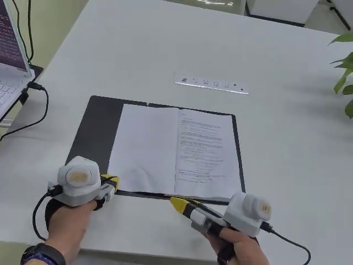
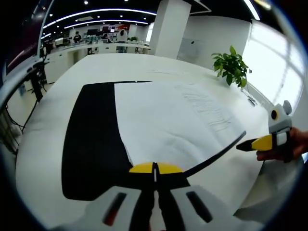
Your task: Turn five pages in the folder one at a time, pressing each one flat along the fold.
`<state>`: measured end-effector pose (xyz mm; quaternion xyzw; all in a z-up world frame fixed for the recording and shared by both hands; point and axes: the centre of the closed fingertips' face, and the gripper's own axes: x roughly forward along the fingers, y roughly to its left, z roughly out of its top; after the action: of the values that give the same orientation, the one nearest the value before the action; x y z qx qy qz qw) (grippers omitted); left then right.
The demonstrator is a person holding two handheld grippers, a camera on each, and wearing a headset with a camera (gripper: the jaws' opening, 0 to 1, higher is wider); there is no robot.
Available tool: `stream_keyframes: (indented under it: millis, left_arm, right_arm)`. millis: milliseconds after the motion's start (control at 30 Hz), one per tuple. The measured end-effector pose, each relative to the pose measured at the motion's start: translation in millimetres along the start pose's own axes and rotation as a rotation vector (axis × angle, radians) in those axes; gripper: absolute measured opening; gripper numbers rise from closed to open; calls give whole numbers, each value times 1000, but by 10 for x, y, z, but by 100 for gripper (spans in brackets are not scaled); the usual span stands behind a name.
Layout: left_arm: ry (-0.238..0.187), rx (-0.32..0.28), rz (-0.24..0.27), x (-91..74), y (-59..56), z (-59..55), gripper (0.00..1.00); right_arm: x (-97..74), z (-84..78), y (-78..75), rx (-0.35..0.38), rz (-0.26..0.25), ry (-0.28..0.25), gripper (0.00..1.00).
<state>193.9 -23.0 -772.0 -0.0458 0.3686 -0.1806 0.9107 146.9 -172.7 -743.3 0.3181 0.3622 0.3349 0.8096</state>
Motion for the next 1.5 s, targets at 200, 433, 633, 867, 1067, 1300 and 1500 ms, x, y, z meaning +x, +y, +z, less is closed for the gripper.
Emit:
stream_keyframes:
  millis: [200, 433, 633, 867, 1067, 1300, 1500]
  left_arm:
    - [29, -16, 44, 22, 123, -115, 0]
    - [-11, 37, 53, 56, 113, -124, 0]
    - [-19, 16, 47, 70, 137, -125, 0]
    - [-37, -39, 34, 77, 137, -116, 0]
    - [-36, -24, 36, 81, 128, -112, 0]
    - [-45, -48, 31, 102, 136, -100, 0]
    - [-47, -45, 31, 121, 126, -92, 0]
  right_arm:
    - [5, -33, -33, 18, -13, 8, 30]
    - [85, -34, -19, 9, -14, 21, 29]
    - [246, 153, 1, -43, -14, 25, 25]
    - [495, 518, -91, -111, -30, 15, 19]
    - [674, 735, -167, -132, -37, 6, 16]
    - [839, 943, -421, -116, -110, -60, 9]
    - [972, 999, -527, -109, -124, -55, 5]
